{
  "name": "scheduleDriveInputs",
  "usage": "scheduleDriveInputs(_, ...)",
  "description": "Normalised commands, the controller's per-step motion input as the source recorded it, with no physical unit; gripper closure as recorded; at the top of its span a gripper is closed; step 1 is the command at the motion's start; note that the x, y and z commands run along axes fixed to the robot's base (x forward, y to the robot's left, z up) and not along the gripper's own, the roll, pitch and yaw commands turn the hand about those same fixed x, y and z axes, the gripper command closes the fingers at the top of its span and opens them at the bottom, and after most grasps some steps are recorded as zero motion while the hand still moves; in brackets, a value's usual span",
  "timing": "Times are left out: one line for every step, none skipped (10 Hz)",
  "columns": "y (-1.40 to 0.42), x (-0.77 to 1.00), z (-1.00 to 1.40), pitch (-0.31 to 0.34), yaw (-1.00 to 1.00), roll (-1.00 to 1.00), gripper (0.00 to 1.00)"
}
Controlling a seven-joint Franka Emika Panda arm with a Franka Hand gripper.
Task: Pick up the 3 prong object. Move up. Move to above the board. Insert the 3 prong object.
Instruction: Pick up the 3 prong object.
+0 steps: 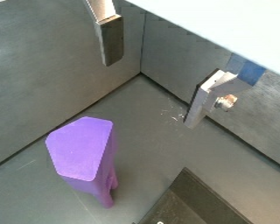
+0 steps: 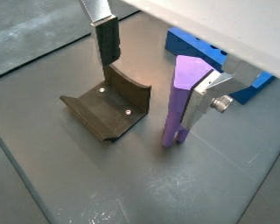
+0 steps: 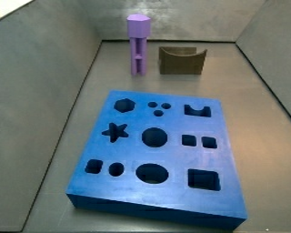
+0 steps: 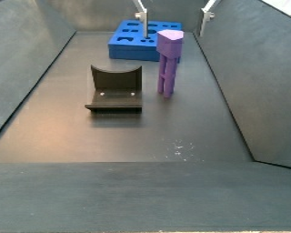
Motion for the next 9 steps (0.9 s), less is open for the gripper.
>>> scheduleDriveInputs(0.0,0.0,0.0,-0.007,0.0,0.0,0.0)
scheduleDriveInputs(-0.01,0.24,-0.07,0.0,0.0,0.0,0.0)
scheduleDriveInputs(-0.59,0.13,-0.24,-0.036,-0.01,0.11,0.0)
scheduleDriveInputs(-0.59,0.11,-0.09,-0.069,-0.23,0.05,0.0)
scheduleDriveInputs(-0.59,0.12,-0.04,-0.131,-0.23,0.01,0.0)
scheduleDriveInputs(-0.53,0.02,-0.04,-0.153,-0.17,0.0,0.0)
scheduleDriveInputs(-0.33,0.0,0.0,-0.067,-0.07,0.01,0.0)
scheduleDriveInputs(-0.21,-0.02,0.0,-0.036,0.0,0.01,0.0)
scheduleDriveInputs(-0.25,0.0,-0.1,-0.036,-0.03,0.02,0.0)
